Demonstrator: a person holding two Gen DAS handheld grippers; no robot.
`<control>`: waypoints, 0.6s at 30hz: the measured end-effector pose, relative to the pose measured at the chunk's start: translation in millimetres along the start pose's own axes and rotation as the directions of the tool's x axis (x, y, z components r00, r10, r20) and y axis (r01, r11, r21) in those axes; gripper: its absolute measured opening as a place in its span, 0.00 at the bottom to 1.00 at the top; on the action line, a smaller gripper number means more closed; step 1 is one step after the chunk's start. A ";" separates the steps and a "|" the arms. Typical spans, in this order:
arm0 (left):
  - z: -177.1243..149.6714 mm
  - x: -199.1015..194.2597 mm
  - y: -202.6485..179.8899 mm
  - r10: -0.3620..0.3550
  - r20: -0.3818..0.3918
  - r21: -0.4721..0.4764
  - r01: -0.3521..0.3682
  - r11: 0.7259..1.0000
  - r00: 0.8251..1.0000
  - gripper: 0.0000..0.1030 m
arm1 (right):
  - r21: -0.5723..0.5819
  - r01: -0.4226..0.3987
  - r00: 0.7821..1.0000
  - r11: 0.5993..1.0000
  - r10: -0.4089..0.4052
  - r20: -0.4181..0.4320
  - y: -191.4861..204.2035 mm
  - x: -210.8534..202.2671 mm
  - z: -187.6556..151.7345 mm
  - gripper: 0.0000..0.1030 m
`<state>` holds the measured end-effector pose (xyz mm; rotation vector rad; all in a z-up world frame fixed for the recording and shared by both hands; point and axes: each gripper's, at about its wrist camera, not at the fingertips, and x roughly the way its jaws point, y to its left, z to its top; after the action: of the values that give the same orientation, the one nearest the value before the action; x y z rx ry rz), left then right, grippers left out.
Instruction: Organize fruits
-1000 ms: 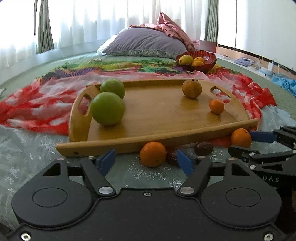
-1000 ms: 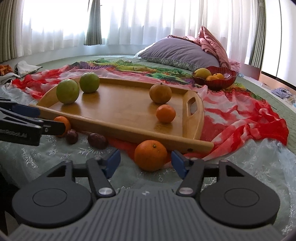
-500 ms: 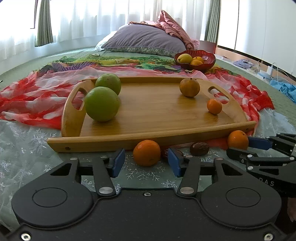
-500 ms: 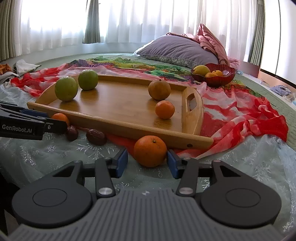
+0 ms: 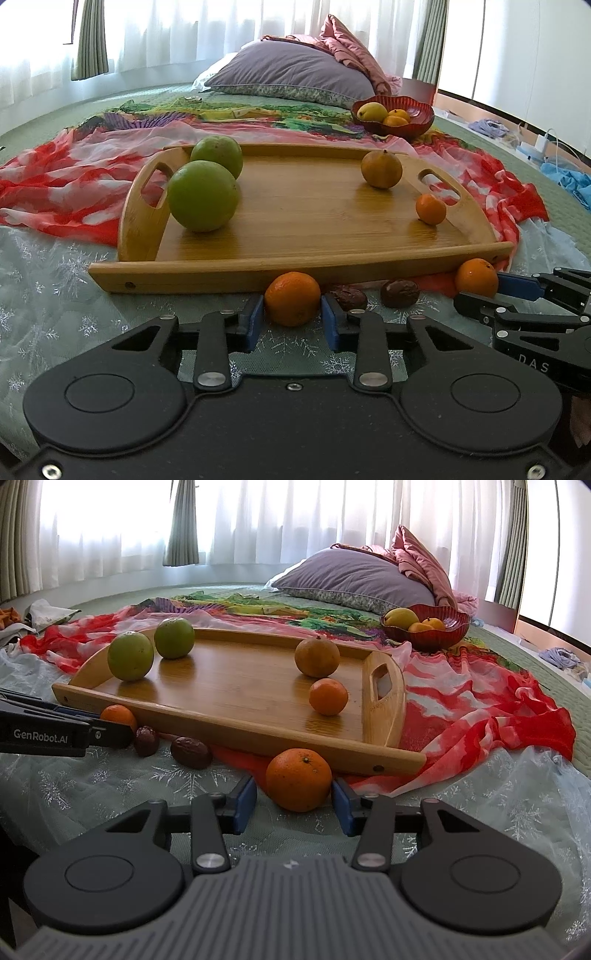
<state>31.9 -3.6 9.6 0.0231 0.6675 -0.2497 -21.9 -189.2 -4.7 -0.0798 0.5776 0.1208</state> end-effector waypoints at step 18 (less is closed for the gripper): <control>-0.5 0.0 -0.9 0.002 0.002 0.002 -0.002 1.000 1.000 0.31 | 0.039 -0.002 1.000 0.999 0.003 -0.007 -4.4 5.2 1.7 0.47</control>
<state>31.4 -4.5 9.3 0.0255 0.6651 -0.2489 -16.0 -192.8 -6.0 -0.0415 0.5872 0.1117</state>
